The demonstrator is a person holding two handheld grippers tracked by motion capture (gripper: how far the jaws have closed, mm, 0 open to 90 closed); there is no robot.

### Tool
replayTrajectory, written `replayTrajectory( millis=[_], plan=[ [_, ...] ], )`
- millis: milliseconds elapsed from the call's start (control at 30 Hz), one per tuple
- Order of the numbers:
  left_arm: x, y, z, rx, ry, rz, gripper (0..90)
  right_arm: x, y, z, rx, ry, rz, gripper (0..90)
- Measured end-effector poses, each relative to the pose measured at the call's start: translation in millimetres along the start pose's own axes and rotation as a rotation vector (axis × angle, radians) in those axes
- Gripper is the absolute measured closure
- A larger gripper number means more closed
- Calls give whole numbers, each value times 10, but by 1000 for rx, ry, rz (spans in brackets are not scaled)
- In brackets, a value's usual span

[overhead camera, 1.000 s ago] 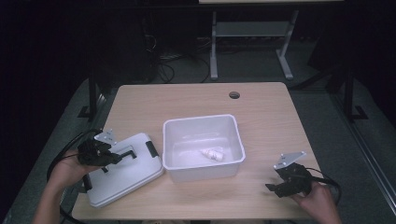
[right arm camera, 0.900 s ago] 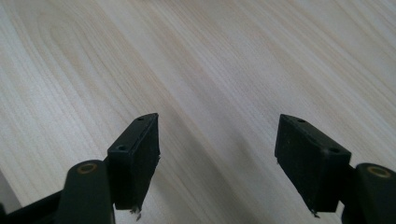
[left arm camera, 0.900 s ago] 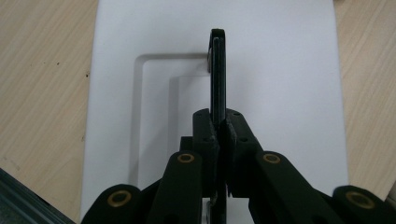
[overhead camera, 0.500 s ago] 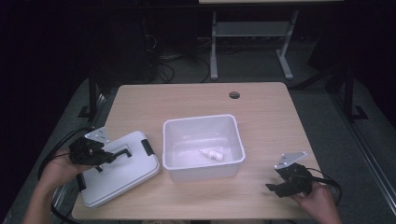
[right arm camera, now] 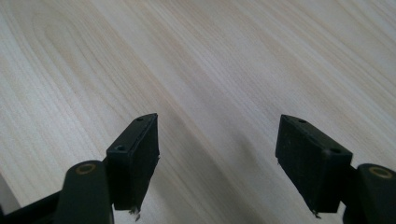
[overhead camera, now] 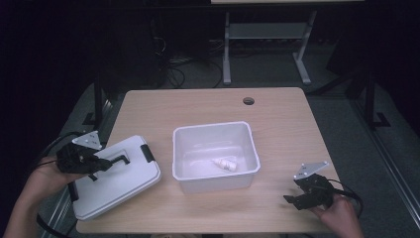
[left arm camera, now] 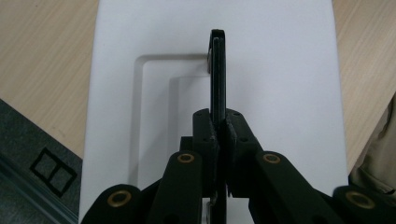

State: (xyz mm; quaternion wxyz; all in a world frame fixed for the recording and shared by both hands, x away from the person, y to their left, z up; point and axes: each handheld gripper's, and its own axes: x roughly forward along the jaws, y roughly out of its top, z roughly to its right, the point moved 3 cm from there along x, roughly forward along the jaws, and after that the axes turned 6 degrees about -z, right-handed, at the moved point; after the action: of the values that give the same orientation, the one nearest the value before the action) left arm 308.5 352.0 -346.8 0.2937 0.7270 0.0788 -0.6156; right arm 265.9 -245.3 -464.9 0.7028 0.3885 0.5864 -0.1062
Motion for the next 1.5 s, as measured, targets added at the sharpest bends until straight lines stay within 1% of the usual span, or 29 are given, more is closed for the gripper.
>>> replayTrajectory(
  millis=[67, 267, 433, 633, 700, 867, 933, 1033, 1200, 1233, 1333, 1400, 1500],
  plan=[
    [-45, 3, -4, 3, 3, 2, 844, 0, -3, -3, 2, -4, -6, 293],
    [-167, 19, -15, 3, 7, 9, 844, 1, 0, -4, 2, 6, -1, 291],
    [-287, 79, 2, 22, 14, 9, 844, 5, 6, -3, 1, 7, -1, 291],
    [-432, 154, 14, 30, 25, 5, 844, 1, -3, -8, 2, 7, 1, 288],
    [-484, 184, 10, 47, 31, 0, 844, 0, -3, -7, 2, 7, 0, 288],
    [-594, 259, 34, 54, 35, 12, 844, -7, -2, -5, 6, 9, 5, 287],
    [-631, 292, 39, 64, 42, 13, 844, -14, -3, -9, 9, 10, 4, 287],
    [-684, 354, 58, 65, 42, 17, 844, -18, -1, -6, 6, 8, 7, 287],
    [-761, 484, 91, 92, 42, 27, 844, -33, 2, -1, 8, 7, 14, 285],
    [-775, 522, 99, 100, 36, 29, 844, -33, 2, -1, 8, 7, 14, 285],
    [-796, 611, 122, 110, 35, 35, 844, -33, 4, 1, 7, 6, 15, 285],
    [-809, 676, 134, 124, 30, 41, 844, -40, 5, 5, 4, 5, 18, 284],
    [-816, 764, 152, 135, 25, 51, 844, -50, 8, 5, 12, 10, 24, 282]
  ],
)
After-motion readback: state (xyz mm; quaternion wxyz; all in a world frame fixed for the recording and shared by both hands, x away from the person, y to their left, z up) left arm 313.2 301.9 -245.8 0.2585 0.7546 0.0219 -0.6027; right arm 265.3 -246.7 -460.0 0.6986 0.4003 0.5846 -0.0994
